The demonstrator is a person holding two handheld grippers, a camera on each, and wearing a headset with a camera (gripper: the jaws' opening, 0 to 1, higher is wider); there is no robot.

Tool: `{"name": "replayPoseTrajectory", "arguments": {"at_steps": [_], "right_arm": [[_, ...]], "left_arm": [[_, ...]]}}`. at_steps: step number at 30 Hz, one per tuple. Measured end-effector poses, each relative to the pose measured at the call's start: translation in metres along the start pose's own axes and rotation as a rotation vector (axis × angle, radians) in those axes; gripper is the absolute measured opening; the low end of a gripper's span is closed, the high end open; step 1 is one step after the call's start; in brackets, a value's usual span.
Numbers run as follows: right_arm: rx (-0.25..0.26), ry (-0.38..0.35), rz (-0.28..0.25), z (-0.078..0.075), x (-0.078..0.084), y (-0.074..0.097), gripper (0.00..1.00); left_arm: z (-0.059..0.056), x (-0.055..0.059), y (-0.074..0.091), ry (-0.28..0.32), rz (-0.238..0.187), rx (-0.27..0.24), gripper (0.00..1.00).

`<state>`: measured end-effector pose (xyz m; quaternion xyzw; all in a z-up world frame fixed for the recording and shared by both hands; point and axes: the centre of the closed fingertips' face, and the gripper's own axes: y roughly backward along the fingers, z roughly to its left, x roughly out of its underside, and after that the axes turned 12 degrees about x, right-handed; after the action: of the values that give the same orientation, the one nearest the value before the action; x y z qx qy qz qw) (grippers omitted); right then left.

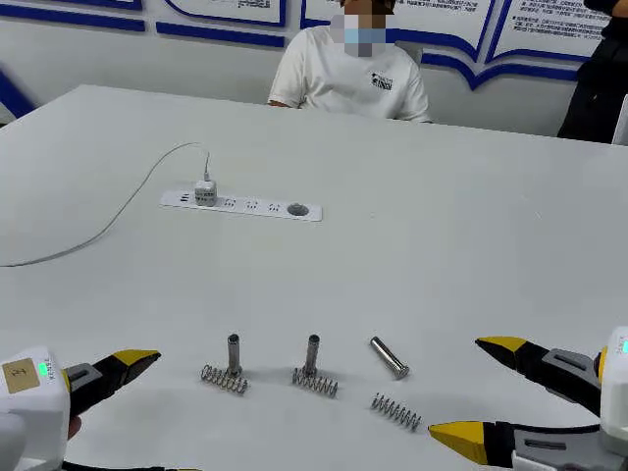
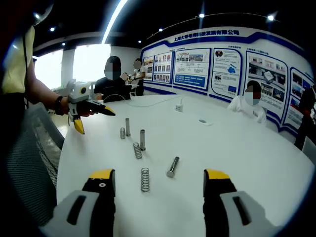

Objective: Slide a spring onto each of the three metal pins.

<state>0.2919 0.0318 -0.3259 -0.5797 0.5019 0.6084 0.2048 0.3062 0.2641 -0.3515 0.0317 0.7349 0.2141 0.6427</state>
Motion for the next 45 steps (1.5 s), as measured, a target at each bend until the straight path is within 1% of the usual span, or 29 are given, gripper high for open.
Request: {"name": "replayPoseTrajectory", "arguments": {"at_steps": [5,10,14,16,20,22,25,29,31,36,40,42,45], "right_arm": [[0.006,0.001,0.004,-0.002,-0.003,-0.002,0.73],[0.015,-0.004,0.026,-0.006,-0.005,-0.009,0.68],[0.029,-0.016,0.040,-0.010,-0.008,-0.016,0.64],[0.033,-0.018,0.060,-0.012,-0.008,-0.020,0.62],[0.048,-0.007,0.091,-0.015,-0.009,-0.030,0.55],[0.054,-0.012,0.097,-0.017,-0.010,-0.034,0.52],[0.070,-0.018,0.128,-0.021,-0.009,-0.042,0.48],[0.082,-0.021,0.150,-0.023,-0.012,-0.053,0.42],[0.084,-0.031,0.166,-0.023,-0.014,-0.060,0.40],[0.092,-0.028,0.206,-0.024,-0.011,-0.074,0.31],[0.102,-0.041,0.229,-0.024,-0.009,-0.082,0.29],[0.118,-0.059,0.255,-0.025,-0.006,-0.086,0.27],[0.129,-0.079,0.269,-0.025,-0.004,-0.092,0.24]], "left_arm": [[-0.001,-0.001,0.000,-0.001,-0.003,-0.002,0.95],[-0.001,0.000,0.000,-0.002,-0.001,0.000,0.95],[-0.001,-0.001,-0.001,-0.003,-0.005,0.001,0.95],[-0.001,-0.001,-0.001,-0.003,-0.005,0.003,0.95],[-0.001,0.000,-0.002,-0.003,-0.005,0.006,0.94],[-0.001,-0.001,-0.001,-0.002,-0.007,0.006,0.94],[-0.001,-0.001,-0.002,-0.003,-0.008,0.006,0.94],[-0.002,-0.001,-0.003,-0.002,-0.008,0.008,0.94],[-0.002,-0.001,-0.003,-0.002,-0.009,0.010,0.94],[-0.003,-0.001,-0.004,-0.002,-0.010,0.011,0.94],[-0.003,0.000,-0.003,0.003,-0.009,0.012,0.93],[-0.003,0.002,-0.004,0.005,-0.006,0.013,0.93],[-0.004,0.003,-0.006,0.007,-0.005,0.016,0.93]]}}
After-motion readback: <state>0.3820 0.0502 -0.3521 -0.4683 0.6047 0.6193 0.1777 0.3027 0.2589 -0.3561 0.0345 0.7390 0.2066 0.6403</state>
